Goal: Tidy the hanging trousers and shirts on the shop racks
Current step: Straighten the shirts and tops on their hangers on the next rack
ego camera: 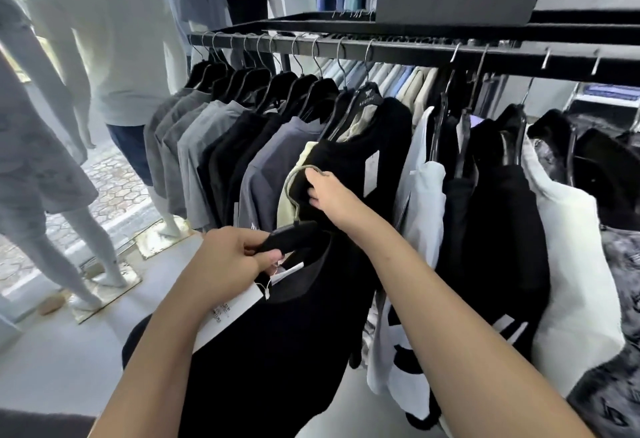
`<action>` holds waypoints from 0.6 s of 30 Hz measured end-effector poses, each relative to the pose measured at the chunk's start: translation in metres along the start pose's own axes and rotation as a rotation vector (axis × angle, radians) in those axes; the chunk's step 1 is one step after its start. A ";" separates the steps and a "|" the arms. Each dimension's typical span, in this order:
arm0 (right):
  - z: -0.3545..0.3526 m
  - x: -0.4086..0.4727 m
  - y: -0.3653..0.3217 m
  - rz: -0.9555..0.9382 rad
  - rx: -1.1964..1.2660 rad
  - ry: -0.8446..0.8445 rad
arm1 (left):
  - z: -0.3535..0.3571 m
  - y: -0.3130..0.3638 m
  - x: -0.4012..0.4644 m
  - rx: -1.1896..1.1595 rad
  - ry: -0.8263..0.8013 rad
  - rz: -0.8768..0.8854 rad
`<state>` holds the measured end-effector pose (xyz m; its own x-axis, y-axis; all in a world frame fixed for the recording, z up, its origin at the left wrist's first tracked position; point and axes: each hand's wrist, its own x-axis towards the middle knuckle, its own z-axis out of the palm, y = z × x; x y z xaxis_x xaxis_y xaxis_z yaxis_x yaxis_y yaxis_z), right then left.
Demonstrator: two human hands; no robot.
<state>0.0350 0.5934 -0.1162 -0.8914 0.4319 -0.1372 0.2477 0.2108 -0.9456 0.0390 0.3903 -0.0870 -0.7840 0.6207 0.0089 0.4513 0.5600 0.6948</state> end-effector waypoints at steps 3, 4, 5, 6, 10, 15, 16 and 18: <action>-0.005 -0.013 -0.030 0.089 0.047 -0.048 | -0.003 0.003 0.017 -0.007 -0.038 0.005; -0.008 -0.016 -0.035 0.093 0.027 -0.080 | -0.003 0.005 0.024 -0.004 -0.046 0.008; -0.011 -0.018 -0.039 0.095 0.013 -0.122 | -0.002 0.007 0.033 0.000 -0.053 0.006; -0.015 -0.017 -0.041 0.090 0.009 -0.156 | 0.001 0.010 0.043 -0.007 -0.067 0.005; -0.040 -0.016 -0.059 0.087 -0.112 -0.159 | 0.021 0.023 0.073 -0.055 -0.090 0.037; -0.074 -0.023 -0.063 -0.054 -0.240 0.344 | 0.026 0.050 0.100 -0.079 0.099 0.127; -0.079 -0.027 -0.061 -0.086 -0.257 0.375 | 0.022 0.059 0.108 -0.091 0.131 0.147; -0.087 -0.030 -0.058 -0.105 -0.313 0.448 | 0.015 0.080 0.124 -0.089 0.161 0.203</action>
<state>0.0808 0.6446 -0.0316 -0.6860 0.7106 0.1564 0.3277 0.4937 -0.8055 -0.0160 0.5198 -0.0410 -0.7422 0.6160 0.2639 0.5725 0.3780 0.7276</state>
